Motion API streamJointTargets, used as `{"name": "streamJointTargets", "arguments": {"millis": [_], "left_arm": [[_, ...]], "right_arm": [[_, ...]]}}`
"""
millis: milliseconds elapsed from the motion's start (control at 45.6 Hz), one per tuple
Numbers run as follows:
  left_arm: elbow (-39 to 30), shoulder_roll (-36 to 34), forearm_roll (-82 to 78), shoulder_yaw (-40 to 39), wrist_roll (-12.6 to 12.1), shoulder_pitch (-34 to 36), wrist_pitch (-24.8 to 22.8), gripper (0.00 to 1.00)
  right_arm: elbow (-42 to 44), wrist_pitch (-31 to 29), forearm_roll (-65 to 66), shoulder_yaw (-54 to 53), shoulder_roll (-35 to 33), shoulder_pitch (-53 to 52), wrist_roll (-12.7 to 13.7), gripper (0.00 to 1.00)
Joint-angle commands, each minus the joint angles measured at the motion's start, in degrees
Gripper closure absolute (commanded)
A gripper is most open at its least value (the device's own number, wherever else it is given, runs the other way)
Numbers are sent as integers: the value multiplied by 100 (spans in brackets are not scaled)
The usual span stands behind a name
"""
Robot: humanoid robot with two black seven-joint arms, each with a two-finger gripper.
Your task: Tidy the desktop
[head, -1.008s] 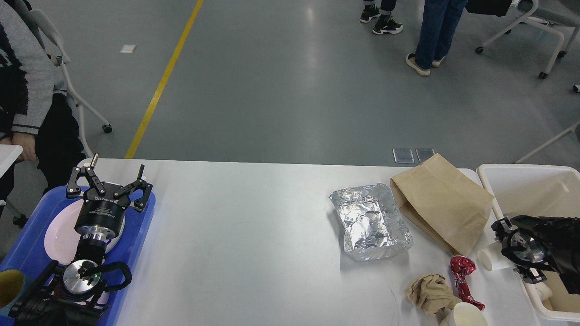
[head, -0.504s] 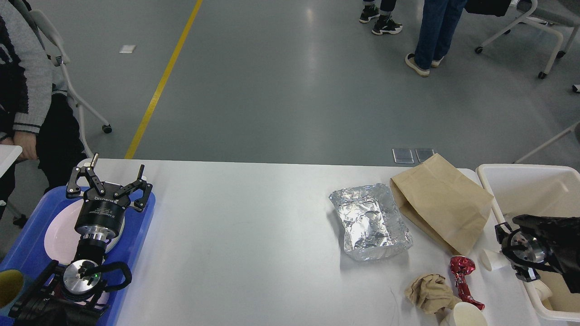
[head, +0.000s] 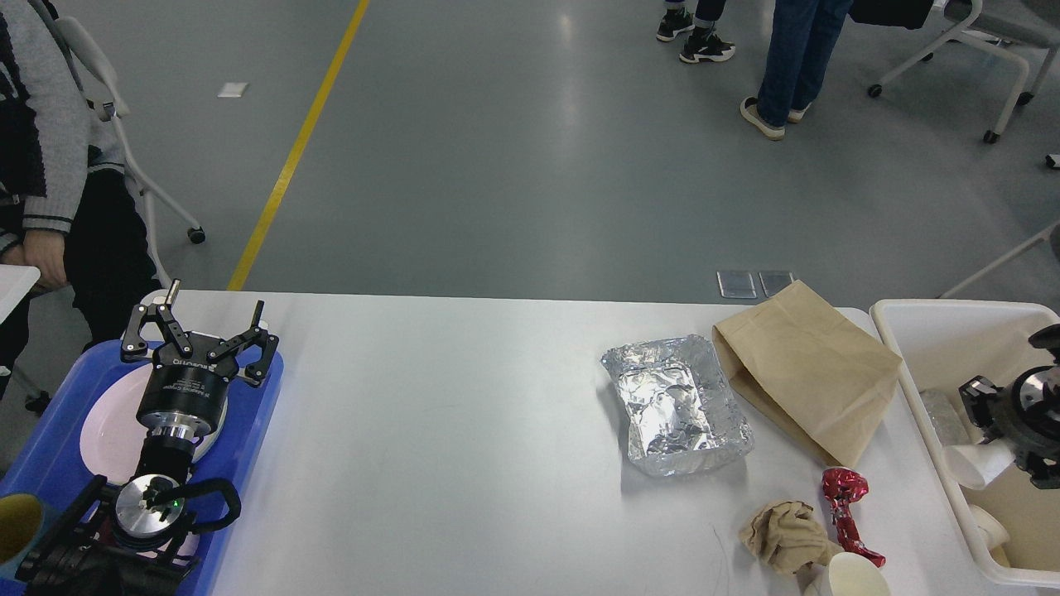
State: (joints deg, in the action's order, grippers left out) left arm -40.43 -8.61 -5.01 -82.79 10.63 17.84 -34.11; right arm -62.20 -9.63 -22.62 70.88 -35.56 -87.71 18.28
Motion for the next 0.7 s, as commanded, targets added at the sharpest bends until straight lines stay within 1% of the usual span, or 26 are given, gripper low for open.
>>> {"name": "streamJointTargets", "arguments": {"millis": [0, 88, 175, 329, 417, 482, 592, 680], "left_arm": [[0, 0, 0, 0, 0, 0, 1, 4], [0, 0, 0, 0, 0, -9, 1, 4], [0, 0, 0, 9, -8, -9, 1, 4], [0, 0, 0, 0, 0, 0, 1, 4], [0, 0, 0, 9, 0, -9, 1, 4], [0, 0, 0, 9, 0, 0, 1, 4], [0, 0, 0, 0, 0, 0, 1, 4], [9, 0, 0, 9, 0, -9, 1, 4]], "right_arm": [[-933, -215, 363, 760, 41, -1133, -17, 100], [-1513, -215, 618, 1042, 85, -1775, -17, 100], [-1935, -215, 811, 1209, 138, -2145, -17, 100], [-2165, -189, 1005, 1288, 67, -2339, -17, 100], [-2042, -75, 1180, 1297, -38, -2190, -26, 100], [-1762, 57, 1242, 1236, -65, -1865, -35, 100], [-1076, 435, 1242, 1025, -65, -978, -52, 100], [-531, 786, 1242, 473, -82, -170, -52, 100]]}}
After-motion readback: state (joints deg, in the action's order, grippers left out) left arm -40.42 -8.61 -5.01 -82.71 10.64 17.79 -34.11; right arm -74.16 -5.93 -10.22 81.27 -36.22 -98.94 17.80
